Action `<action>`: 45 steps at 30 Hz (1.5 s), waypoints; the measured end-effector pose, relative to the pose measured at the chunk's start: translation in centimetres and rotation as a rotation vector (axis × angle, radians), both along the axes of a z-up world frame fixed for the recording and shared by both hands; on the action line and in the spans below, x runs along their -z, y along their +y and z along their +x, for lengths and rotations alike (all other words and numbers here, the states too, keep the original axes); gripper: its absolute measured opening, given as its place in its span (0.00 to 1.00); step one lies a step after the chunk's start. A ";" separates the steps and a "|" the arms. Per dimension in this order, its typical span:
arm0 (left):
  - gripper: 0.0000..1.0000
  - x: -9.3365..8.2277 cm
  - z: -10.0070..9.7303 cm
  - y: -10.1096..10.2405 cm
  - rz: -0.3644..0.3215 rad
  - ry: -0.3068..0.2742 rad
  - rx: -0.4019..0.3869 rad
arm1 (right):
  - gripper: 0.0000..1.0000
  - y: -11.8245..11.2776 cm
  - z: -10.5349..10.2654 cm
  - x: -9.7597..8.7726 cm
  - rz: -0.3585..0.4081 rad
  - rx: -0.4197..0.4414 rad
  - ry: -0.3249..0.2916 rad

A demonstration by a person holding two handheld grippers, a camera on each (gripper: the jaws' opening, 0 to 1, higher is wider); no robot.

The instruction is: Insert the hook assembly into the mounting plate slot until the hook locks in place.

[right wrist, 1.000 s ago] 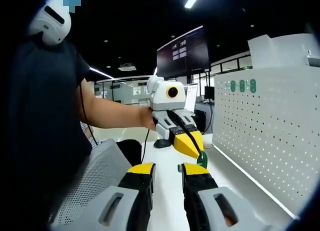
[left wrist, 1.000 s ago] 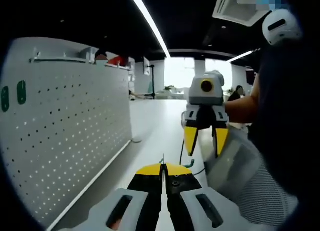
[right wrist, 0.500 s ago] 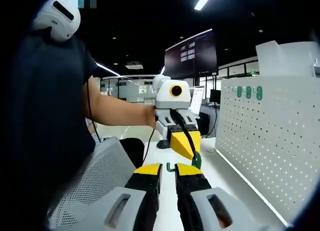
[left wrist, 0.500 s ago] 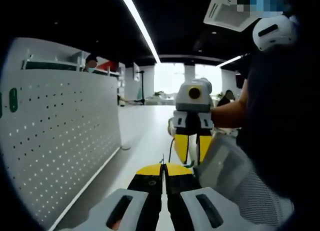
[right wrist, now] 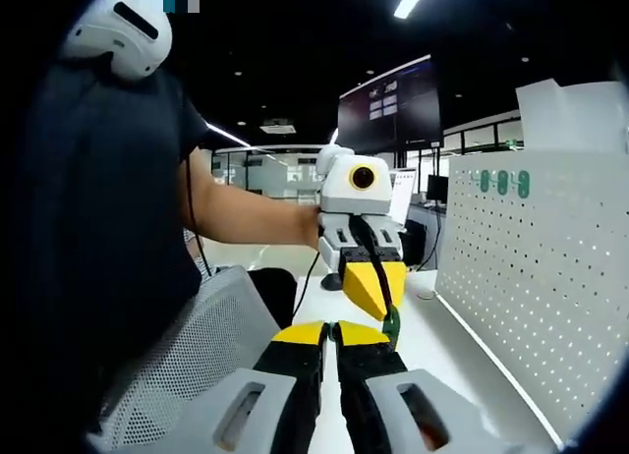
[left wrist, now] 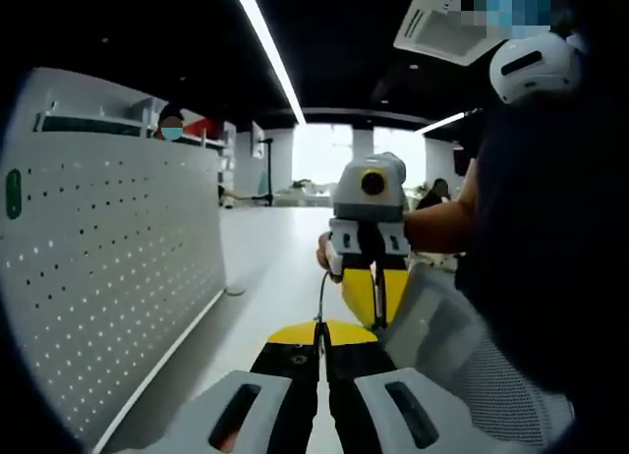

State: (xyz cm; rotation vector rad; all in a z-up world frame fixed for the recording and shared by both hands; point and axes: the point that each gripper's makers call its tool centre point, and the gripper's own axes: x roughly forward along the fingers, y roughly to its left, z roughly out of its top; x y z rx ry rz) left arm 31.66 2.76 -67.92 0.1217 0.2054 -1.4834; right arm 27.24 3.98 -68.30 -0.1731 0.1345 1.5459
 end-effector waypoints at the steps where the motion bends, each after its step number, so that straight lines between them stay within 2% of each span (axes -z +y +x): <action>1: 0.01 0.0 0.0 0.0 0.000 -0.001 -0.001 | 0.02 0.0 0.0 0.0 0.000 0.000 -0.001; 11: 0.02 0.1 0.4 0.0 -0.002 -0.019 -0.022 | 0.02 -0.2 0.4 0.0 -0.004 0.007 0.004; 14: 0.10 -0.1 0.6 0.0 -0.006 -0.012 -0.042 | 0.02 -0.3 0.8 0.0 -0.002 0.016 0.008; 17: 0.17 -0.1 1.1 0.4 -0.003 -0.008 -0.074 | 0.02 -0.4 1.0 0.1 -0.005 0.020 0.009; 29: 0.34 -1.0 1.8 2.9 -0.053 -0.012 -0.228 | 0.02 -0.9 2.4 -0.1 0.003 0.053 0.013; 33: 0.37 -1.1 1.9 3.5 -0.054 -0.033 -0.276 | 0.02 -0.9 3.0 -0.3 0.009 0.057 0.013; 39: 0.38 -1.7 1.9 4.2 -0.096 -0.043 -0.347 | 0.02 -0.7 3.9 -0.8 0.026 0.060 0.015; 45: 0.38 -0.8 1.4 4.2 -0.091 -0.047 -0.402 | 0.02 -0.5 5.6 -1.4 0.043 0.068 0.015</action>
